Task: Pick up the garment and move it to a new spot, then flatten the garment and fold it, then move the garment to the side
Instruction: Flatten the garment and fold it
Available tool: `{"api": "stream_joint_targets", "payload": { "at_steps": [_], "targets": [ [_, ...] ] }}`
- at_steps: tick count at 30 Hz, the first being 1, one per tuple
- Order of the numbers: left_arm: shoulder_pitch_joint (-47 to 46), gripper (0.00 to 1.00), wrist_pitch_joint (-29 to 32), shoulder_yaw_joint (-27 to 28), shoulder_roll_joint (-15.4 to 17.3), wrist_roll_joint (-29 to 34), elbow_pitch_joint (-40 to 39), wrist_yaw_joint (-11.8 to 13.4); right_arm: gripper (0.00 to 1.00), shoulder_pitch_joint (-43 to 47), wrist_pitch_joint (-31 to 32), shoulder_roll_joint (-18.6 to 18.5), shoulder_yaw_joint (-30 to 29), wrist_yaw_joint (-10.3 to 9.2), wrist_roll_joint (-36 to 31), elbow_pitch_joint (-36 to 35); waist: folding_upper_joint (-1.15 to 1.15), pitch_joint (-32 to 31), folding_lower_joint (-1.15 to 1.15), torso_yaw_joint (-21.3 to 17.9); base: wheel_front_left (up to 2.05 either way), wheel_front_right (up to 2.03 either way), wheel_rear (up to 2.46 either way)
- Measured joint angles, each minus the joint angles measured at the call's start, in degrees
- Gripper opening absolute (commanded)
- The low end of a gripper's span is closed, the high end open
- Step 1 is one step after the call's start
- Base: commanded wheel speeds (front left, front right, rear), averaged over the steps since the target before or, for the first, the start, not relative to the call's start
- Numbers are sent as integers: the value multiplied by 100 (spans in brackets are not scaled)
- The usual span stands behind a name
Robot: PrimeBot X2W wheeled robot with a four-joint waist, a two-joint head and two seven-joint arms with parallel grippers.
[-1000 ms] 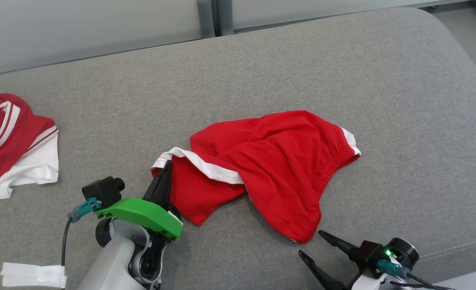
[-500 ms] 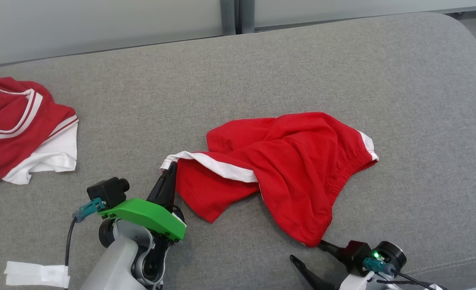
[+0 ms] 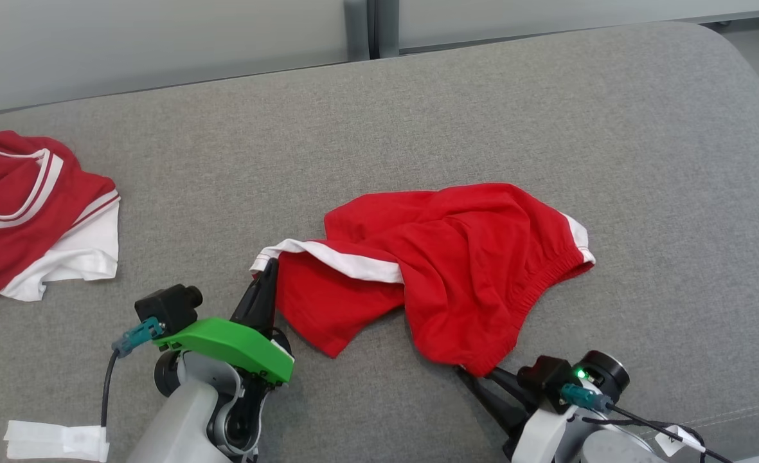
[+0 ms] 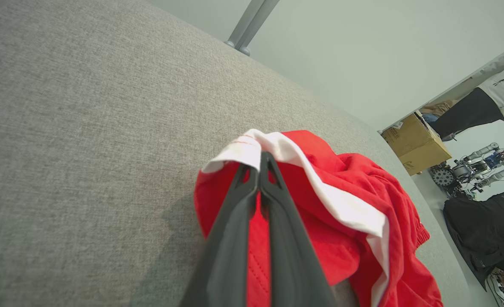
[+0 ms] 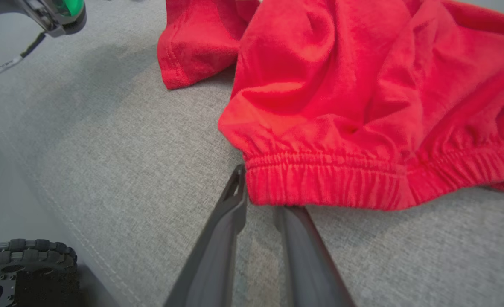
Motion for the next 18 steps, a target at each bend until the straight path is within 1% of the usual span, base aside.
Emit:
{"api": "stream_joint_targets", "payload": {
  "at_steps": [1,2,6,10,16,18],
  "targets": [
    [2,0,-1,12,0,0,8,0,14,-38,0,13,-21,0,-36,-11,0,-16,0,-9,0,0,0],
    [5,0,-5,19,0,0,8,0,0,-69,0,35,-81,0,-60,-42,0,-33,0,-18,0,0,0],
    [9,0,-15,64,-1,0,-10,0,0,-185,0,118,-486,0,-19,-344,0,-105,0,-54,0,0,0],
    [13,0,-57,156,12,0,-111,-7,0,-308,-1,214,-1042,0,270,-803,0,-186,0,-90,0,0,0],
    [12,0,-101,315,56,7,-386,-43,0,-490,-1,178,-1774,0,624,-1391,0,-342,0,-141,0,0,0],
    [9,0,-107,448,76,18,-631,-78,0,-517,-1,48,-1938,0,757,-1608,0,-428,0,-161,0,0,0]
  ]
}}
